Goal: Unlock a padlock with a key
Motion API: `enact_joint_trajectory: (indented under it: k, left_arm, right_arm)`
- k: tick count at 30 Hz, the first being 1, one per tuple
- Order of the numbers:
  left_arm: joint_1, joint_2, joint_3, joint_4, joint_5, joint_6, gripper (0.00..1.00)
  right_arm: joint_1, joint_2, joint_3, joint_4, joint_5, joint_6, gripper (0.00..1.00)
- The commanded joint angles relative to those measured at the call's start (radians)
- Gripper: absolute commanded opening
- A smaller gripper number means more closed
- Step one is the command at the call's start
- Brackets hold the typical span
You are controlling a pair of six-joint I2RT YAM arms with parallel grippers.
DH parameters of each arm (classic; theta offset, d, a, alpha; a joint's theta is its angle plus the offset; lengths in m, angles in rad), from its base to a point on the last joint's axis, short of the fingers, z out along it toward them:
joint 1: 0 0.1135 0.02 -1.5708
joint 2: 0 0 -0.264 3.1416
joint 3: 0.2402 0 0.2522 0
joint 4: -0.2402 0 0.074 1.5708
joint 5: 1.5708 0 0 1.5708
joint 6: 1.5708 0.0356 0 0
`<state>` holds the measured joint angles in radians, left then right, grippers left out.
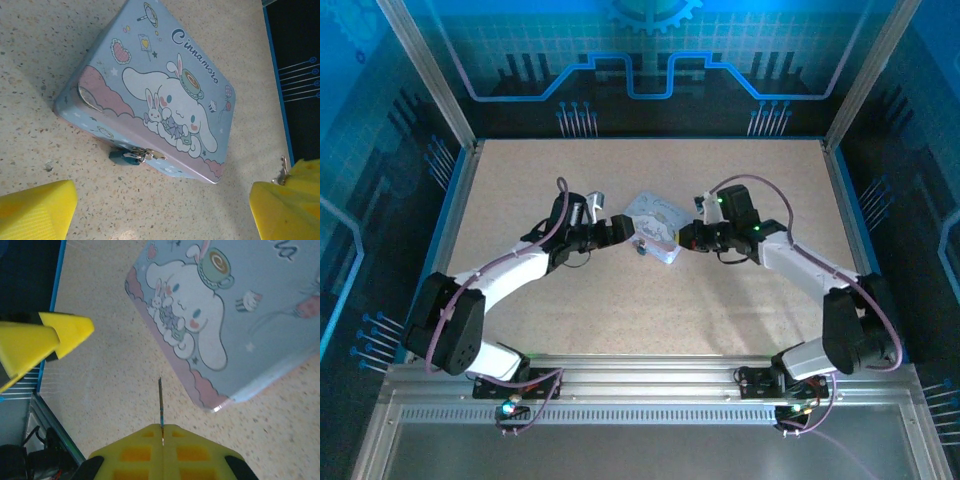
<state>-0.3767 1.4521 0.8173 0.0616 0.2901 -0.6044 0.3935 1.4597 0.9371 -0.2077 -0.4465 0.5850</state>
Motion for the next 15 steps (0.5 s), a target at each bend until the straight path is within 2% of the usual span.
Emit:
enact_joint_trajectory:
  k: [1,9,15]
  left_arm:
    - [0.005,0.032,-0.016,0.047,0.051,-0.016,0.86]
    - [0.005,0.091,-0.027,0.108,0.086,-0.047,0.86]
    - [0.005,0.138,-0.026,0.149,0.109,-0.061,0.85]
  right_arm:
    - [0.024,0.079,0.060,0.106,-0.009,0.039,0.01]
    - [0.028,0.223,0.099,0.199,0.011,0.052,0.01]
    - [0.026,0.286,0.111,0.188,0.031,0.032,0.01]
